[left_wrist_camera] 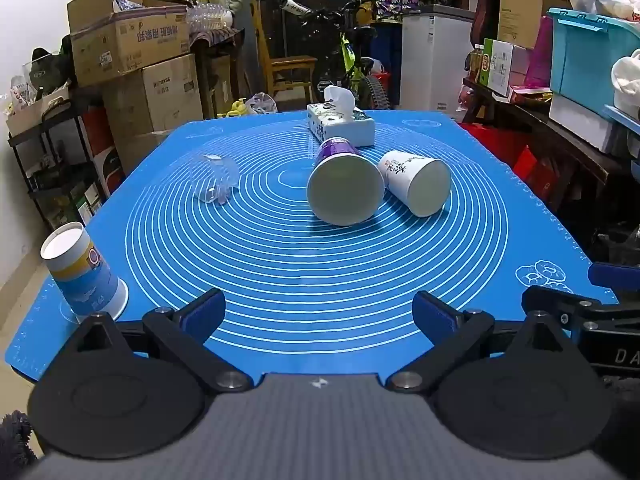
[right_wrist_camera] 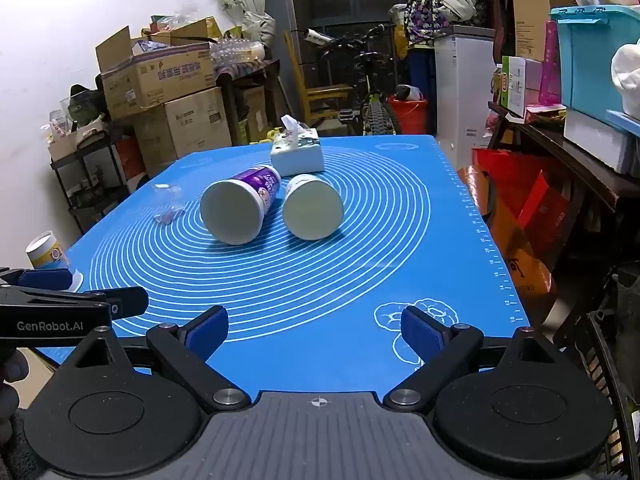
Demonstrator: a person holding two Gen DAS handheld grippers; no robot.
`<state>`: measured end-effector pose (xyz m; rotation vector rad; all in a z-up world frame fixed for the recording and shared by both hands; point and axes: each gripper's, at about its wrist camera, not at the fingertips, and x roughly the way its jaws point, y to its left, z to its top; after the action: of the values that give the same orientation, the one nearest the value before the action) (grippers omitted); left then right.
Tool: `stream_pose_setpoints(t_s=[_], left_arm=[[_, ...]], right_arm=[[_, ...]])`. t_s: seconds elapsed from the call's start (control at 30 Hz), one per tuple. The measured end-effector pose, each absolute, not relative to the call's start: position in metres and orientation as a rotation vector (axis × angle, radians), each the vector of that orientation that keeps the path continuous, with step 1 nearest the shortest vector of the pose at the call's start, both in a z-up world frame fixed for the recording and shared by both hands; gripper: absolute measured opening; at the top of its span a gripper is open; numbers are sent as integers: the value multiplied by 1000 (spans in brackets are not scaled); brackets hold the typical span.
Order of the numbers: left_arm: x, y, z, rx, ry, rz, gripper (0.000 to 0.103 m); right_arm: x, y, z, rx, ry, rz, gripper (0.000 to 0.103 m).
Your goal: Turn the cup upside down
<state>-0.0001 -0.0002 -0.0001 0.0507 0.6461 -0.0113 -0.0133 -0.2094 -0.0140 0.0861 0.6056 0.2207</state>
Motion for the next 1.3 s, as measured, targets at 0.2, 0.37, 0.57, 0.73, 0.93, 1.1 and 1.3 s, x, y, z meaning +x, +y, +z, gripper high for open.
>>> stream_pose_setpoints(t_s=[0.2, 0.37, 0.57, 0.73, 0.93, 1.1, 1.3], left_arm=[[0, 0, 0, 54, 639, -7, 99], [2, 2, -4, 60, 636, -5, 99], [0, 5, 1, 60, 642, -7, 99], [0, 4, 1, 73, 636, -8, 99], [1, 3, 2, 78, 632, -10, 99], [1, 1, 3, 80, 630, -11, 99], [0, 1, 4, 80, 625, -11, 99]], right_arm=[[-14, -210, -12, 93, 609, 224, 94], [-13, -210, -14, 90, 613, 224, 94], [-13, -209, -14, 90, 615, 223, 94], [-13, -209, -14, 88, 615, 222, 94], [-14, -209, -15, 86, 616, 221, 94], [-14, -209, -14, 85, 616, 222, 94], [-14, -209, -15, 85, 616, 222, 94]])
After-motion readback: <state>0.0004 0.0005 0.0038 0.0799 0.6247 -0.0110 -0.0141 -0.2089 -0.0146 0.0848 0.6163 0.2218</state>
